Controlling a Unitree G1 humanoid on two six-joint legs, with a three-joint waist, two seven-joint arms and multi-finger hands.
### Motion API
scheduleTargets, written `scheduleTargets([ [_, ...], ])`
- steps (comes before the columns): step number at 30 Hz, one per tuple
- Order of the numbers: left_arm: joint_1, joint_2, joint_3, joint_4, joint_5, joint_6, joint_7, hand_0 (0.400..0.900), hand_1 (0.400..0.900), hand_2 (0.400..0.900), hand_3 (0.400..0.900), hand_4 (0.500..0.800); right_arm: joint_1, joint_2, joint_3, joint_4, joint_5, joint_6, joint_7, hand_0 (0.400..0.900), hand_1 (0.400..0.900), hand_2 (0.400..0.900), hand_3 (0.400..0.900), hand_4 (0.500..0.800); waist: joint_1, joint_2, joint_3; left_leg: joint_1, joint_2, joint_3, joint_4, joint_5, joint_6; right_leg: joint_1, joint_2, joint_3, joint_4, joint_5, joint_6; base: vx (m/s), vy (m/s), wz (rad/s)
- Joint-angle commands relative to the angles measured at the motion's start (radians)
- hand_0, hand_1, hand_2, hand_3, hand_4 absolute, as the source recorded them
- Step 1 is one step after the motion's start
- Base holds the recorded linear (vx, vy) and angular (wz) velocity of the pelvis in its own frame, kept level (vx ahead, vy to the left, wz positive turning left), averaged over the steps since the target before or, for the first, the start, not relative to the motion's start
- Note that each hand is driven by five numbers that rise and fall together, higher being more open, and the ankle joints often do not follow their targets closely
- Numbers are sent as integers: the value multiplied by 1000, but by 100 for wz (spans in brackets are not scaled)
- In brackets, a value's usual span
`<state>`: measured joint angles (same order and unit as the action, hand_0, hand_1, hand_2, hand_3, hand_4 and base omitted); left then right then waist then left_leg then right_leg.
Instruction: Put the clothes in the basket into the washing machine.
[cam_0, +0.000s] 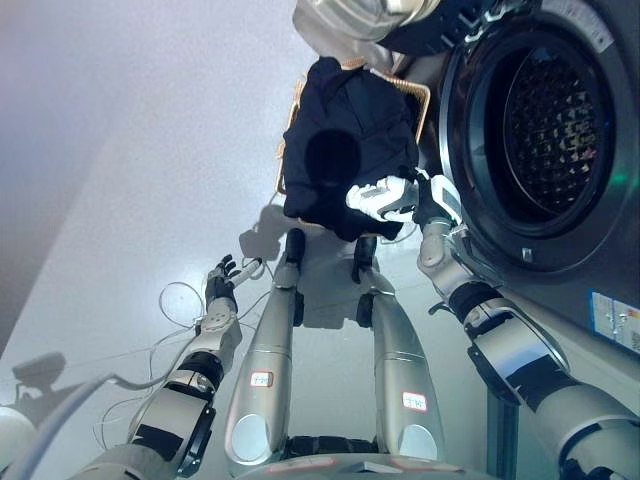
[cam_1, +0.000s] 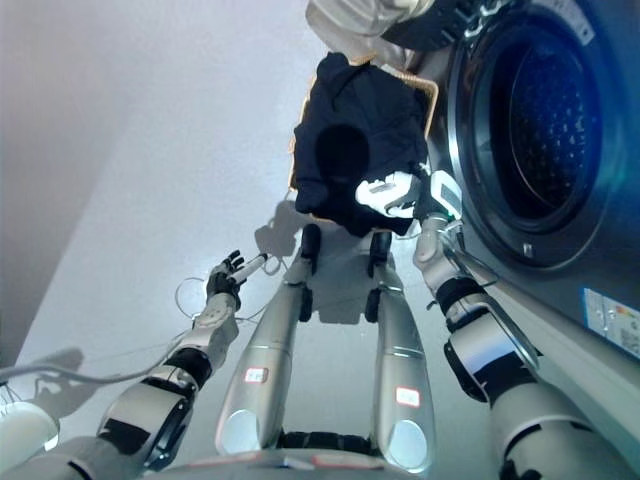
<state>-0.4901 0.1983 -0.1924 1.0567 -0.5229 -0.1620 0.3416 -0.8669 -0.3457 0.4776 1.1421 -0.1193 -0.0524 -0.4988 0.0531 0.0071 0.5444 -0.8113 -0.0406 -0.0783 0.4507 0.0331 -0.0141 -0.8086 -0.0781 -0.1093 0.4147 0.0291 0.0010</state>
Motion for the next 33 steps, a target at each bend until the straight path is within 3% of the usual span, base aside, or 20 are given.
scheduleTargets([
  [1, 23, 28, -11, -56, -63, -56, 48, 900, 900, 900, 900, 800, -9, -50, -18, -30, 18, -33, -64, 900, 900, 900, 900, 800, -2, 45, -24, -67, -41, 14, 105, -134, 8, -119, -30, 40, 212, -143, 69, -56, 19, 13],
  [7, 35, 28, -12, -149, -107, -86, 57, 900, 900, 900, 900, 800, -29, -54, -30, -38, 59, -44, -57, 900, 900, 900, 900, 800, 19, 56, -24, -174, -50, 2, 156, -139, 14, -218, -49, 29, 267, -157, 68, -33, 12, 13],
  [16, 14, 9, -28, -123, -143, -83, 34, 900, 900, 900, 900, 800, -66, -51, -22, 52, 98, -34, -5, 900, 900, 900, 900, 800, 40, 52, -24, -253, -56, -10, 179, -142, 16, -297, -65, 26, 306, -171, 71, 22, 13, 8],
  [25, 25, 6, -39, -173, -158, -84, 20, 900, 900, 900, 900, 800, -68, -65, 3, 30, 103, -39, 50, 900, 900, 900, 900, 800, 54, 47, -24, -293, -64, -19, 189, -144, 18, -336, -78, 22, 322, -181, 71, 35, 13, 7],
  [26, 25, 4, -38, -164, -156, -84, 16, 900, 900, 900, 900, 800, -68, -66, 20, 29, 86, -37, 61, 684, 684, 684, 684, 671, 55, 45, -24, -294, -65, -21, 190, -144, 18, -336, -78, 21, 324, -182, 71, 18, -2, 4],
  [28, 24, 5, -41, -167, -155, -85, 15, 900, 900, 900, 900, 800, -68, -65, 46, 35, 45, -29, 58, 400, 400, 400, 400, 500, 57, 42, -24, -294, -65, -22, 191, -145, 17, -337, -79, 22, 326, -184, 71, 23, -4, 5],
  [33, 9, 3, -50, -159, -153, -88, 28, 900, 900, 900, 900, 800, -77, -55, 43, 68, 23, -17, 26, 400, 400, 400, 400, 500, 58, 40, -24, -292, -69, -25, 187, -144, 15, -339, -80, 23, 325, -184, 72, 4, 0, 1],
])
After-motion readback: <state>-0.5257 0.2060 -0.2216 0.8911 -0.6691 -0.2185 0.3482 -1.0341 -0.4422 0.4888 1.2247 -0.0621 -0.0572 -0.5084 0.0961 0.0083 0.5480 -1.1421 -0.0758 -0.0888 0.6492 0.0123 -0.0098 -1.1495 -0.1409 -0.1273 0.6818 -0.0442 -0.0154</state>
